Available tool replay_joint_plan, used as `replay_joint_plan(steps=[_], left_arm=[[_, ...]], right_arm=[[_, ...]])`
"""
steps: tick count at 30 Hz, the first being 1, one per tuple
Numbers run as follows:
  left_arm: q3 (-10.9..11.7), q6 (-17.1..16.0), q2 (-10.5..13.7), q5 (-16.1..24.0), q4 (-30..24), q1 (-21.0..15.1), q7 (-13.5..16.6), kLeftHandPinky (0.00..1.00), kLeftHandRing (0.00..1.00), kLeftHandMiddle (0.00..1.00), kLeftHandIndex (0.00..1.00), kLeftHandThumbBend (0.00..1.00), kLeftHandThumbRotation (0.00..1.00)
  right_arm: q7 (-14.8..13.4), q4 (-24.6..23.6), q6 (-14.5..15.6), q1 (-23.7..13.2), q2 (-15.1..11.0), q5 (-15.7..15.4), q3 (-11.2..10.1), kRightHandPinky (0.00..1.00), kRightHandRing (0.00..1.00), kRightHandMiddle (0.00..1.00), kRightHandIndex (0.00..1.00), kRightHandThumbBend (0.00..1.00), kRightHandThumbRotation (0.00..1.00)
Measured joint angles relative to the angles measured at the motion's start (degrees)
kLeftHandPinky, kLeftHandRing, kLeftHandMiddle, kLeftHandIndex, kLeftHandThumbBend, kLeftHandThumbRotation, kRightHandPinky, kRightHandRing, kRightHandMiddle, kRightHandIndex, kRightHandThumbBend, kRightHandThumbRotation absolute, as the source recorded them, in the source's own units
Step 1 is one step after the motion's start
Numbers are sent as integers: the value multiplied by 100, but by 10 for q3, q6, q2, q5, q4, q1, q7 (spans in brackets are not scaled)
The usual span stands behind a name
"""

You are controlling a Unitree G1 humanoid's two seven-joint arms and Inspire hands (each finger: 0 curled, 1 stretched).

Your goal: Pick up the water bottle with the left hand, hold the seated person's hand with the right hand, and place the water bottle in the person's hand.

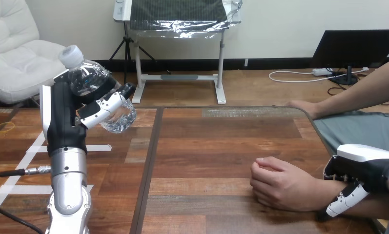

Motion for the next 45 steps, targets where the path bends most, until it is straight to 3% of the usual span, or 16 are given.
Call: replay_joint_plan(steps=[19,36,45], left_arm=[[0,0,0,-2,0,0,0,27,31,37,41,57,0],[0,0,0,-2,0,0,0,26,31,37,41,57,0],[0,0,0,-2,0,0,0,26,31,37,41,57,0]], right_arm=[[37,0,2,2,0,44,-14,26,32,40,41,91,36],[54,-5,1,4,0,67,-28,28,34,42,44,96,40],[76,-18,6,4,0,81,-36,30,36,44,48,97,34]])
